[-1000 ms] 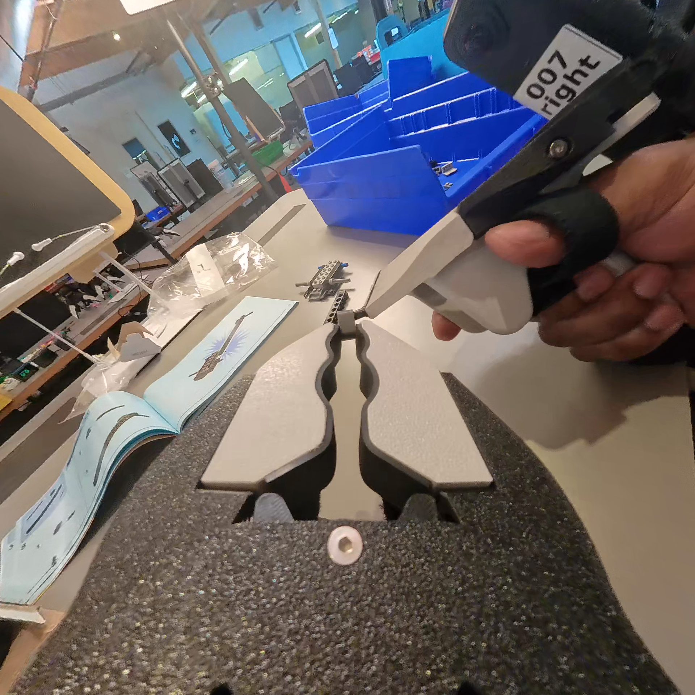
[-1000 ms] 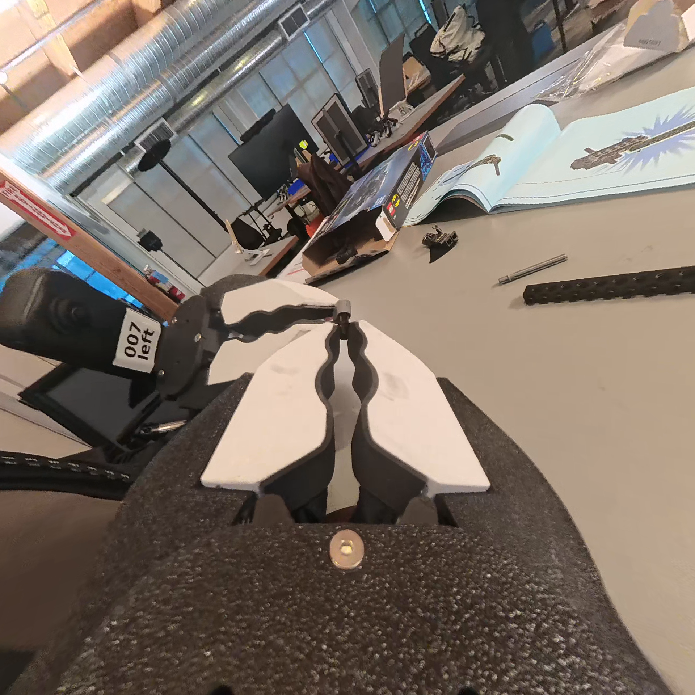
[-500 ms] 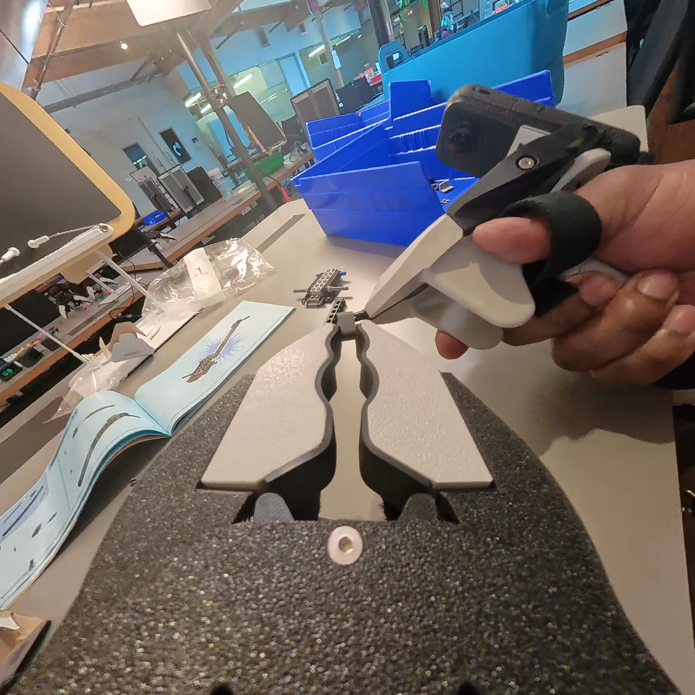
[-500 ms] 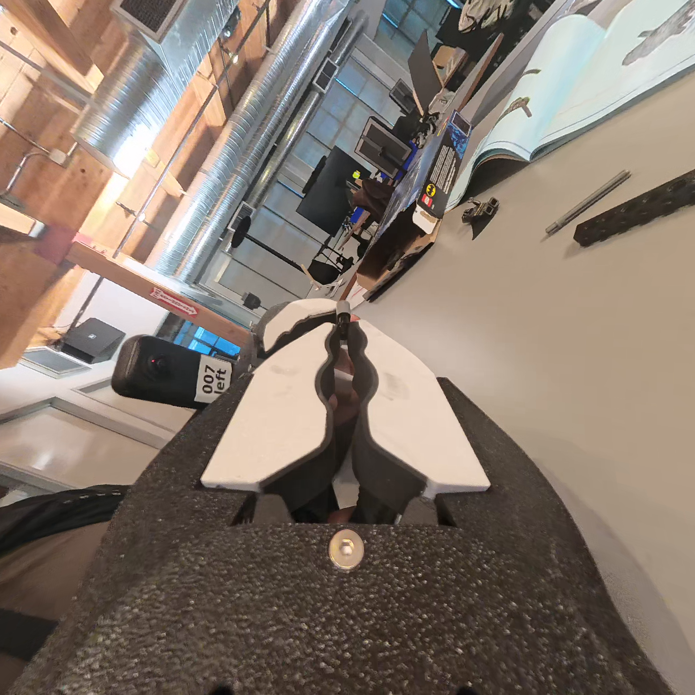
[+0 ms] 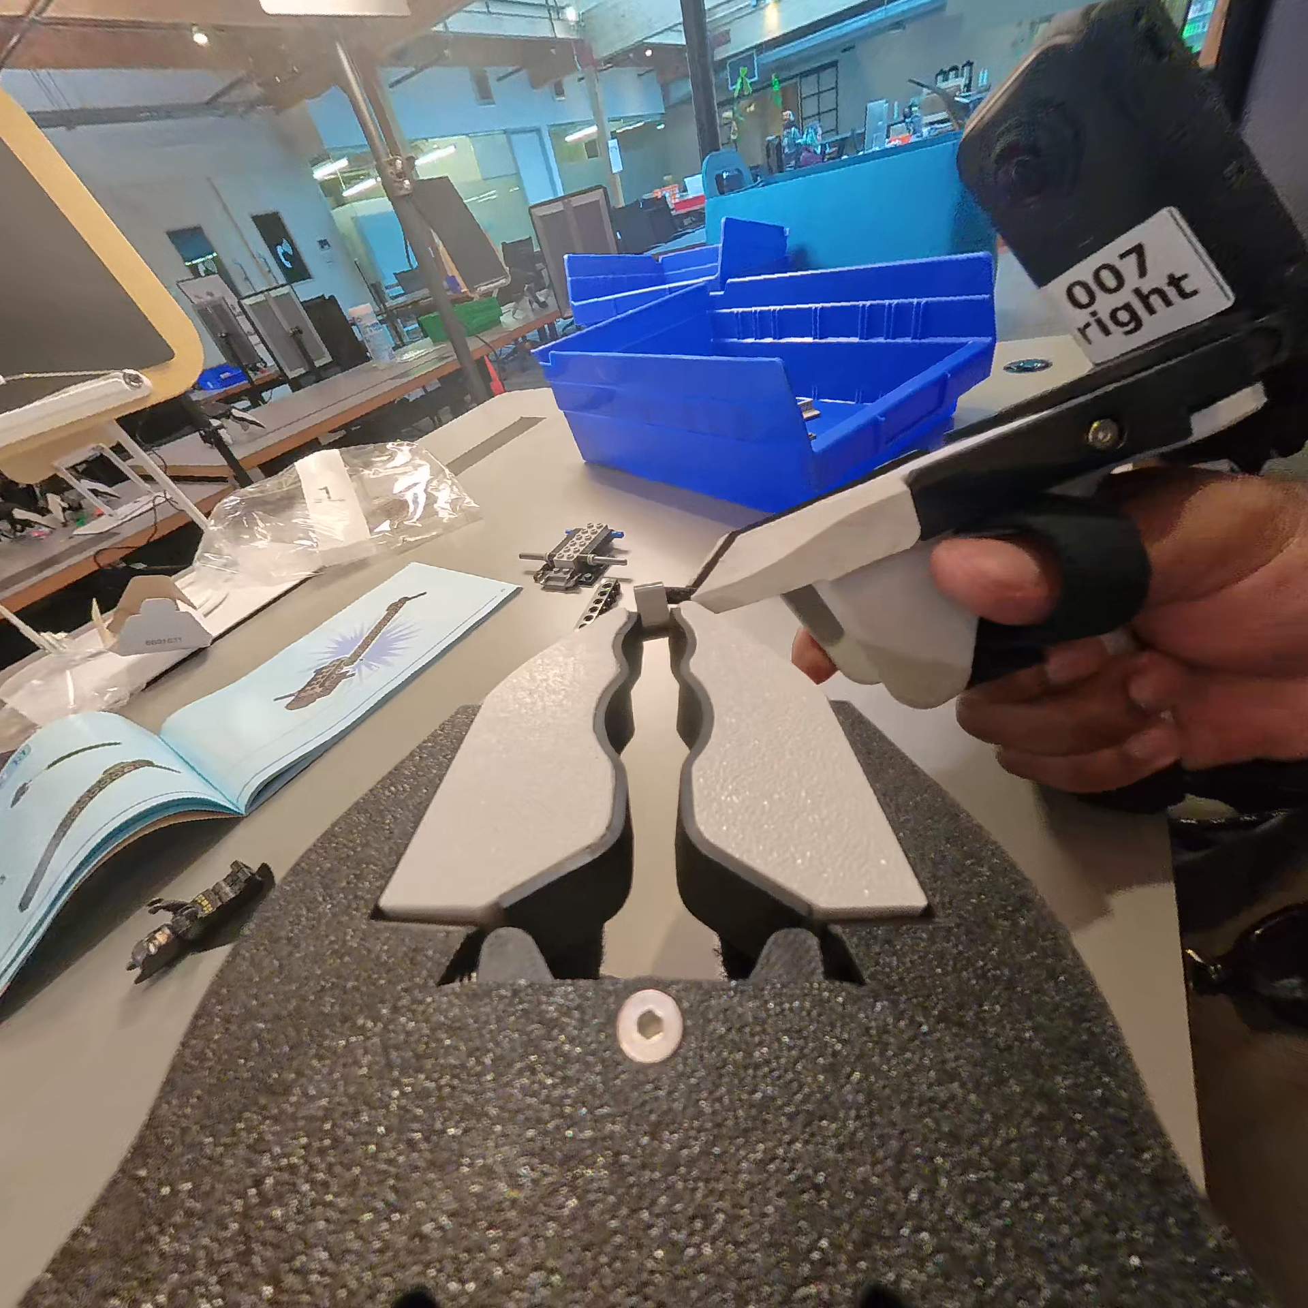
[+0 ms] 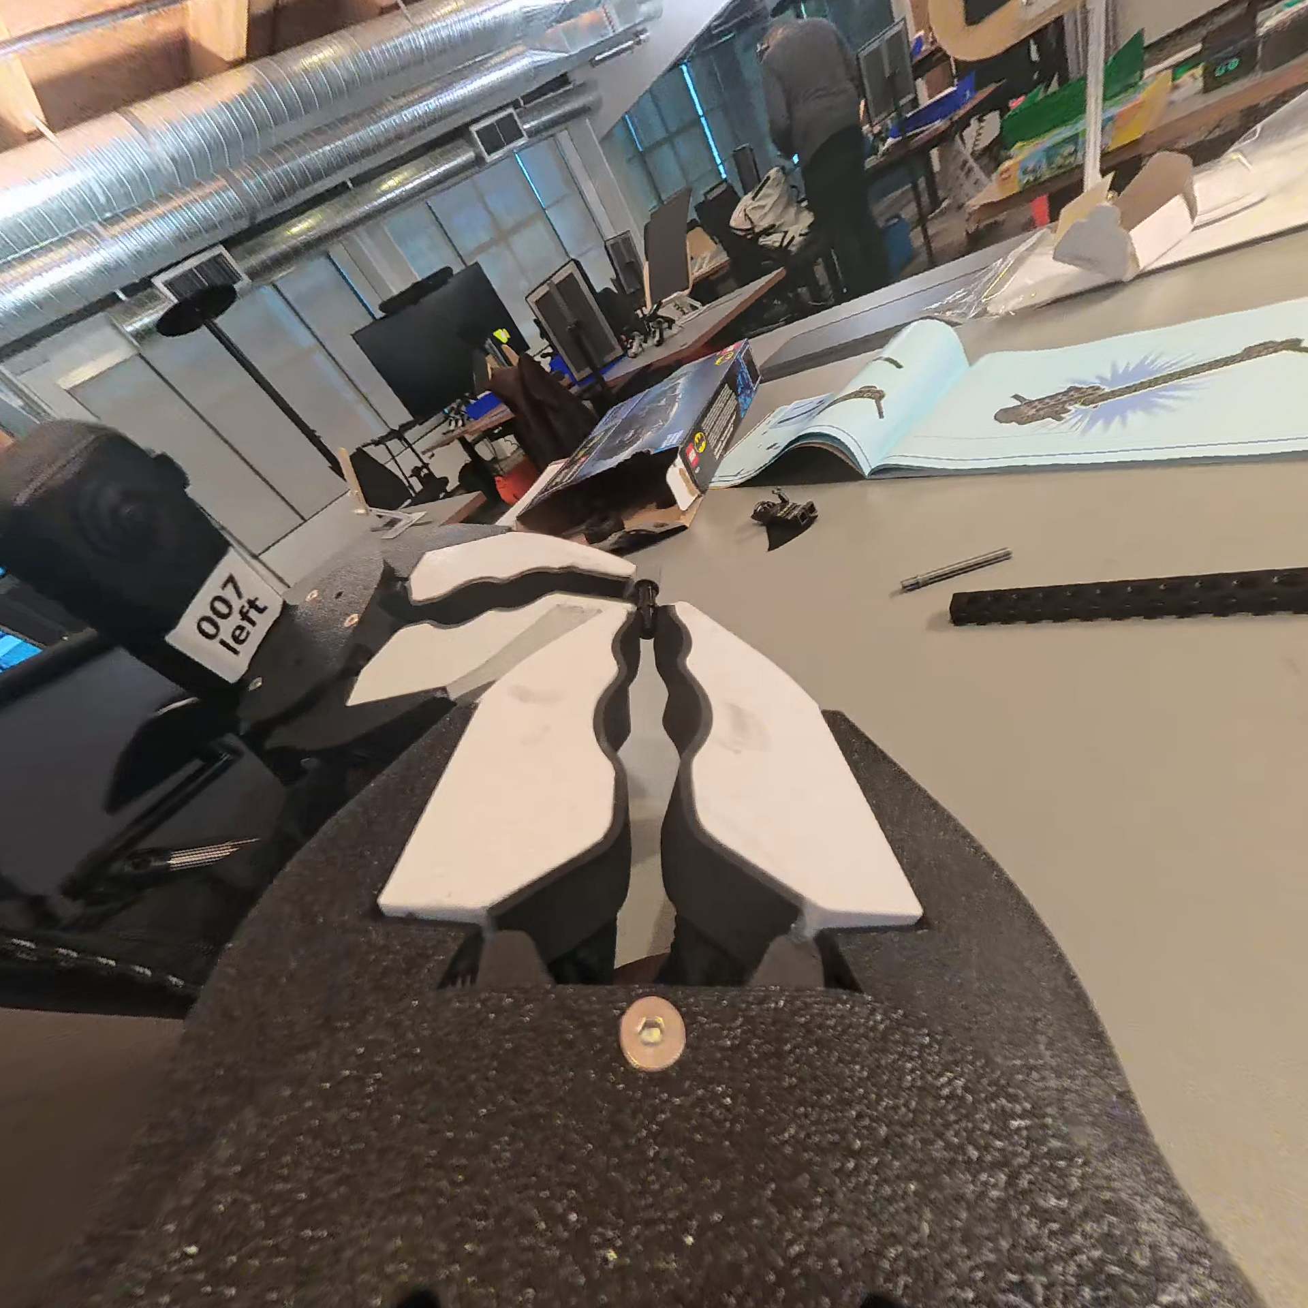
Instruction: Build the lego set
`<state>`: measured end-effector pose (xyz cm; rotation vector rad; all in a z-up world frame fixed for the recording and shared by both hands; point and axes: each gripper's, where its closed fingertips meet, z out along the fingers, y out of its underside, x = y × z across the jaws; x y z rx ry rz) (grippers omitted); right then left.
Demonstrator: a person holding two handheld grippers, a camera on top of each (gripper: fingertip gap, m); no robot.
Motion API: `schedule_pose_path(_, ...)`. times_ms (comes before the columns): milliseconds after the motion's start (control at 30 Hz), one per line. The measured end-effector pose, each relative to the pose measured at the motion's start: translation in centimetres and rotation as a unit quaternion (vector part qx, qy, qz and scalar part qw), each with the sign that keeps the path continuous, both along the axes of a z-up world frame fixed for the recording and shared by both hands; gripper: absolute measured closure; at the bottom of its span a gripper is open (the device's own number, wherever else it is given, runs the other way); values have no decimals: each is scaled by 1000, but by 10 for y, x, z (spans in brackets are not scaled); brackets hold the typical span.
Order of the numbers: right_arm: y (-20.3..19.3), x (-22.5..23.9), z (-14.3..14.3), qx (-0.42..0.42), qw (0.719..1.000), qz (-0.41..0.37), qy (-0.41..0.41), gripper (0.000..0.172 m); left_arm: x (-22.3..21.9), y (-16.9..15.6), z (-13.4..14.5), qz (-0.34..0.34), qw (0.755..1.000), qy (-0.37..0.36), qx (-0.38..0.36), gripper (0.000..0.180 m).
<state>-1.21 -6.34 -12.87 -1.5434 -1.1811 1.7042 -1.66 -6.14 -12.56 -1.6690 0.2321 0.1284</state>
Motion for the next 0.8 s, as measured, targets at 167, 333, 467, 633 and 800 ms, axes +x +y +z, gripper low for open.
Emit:
schedule_pose_path(167, -1, 1, -1, -22, 1000, 21, -5, 167, 0, -1, -2, 5, 999, 50, -5, 173)
schedule_pose_path(333, -1, 2, -2, -64, 997, 45, -10, 167, 1, 0, -1, 16, 995, 99, -3, 173)
schedule_pose_path(467, -1, 3, -2, -103, 992, 67, -14, 167, 2, 0, -1, 24, 990, 141, -1, 173)
schedule_pose_path(633, -2, 3, -3, -94, 993, 68, -17, 167, 1, -1, -2, 32, 982, 185, -7, 174)
schedule_pose_path(800, -4, 3, -8, -6, 998, 60, -29, 167, 1, -3, -6, 28, 975, 219, -15, 173)
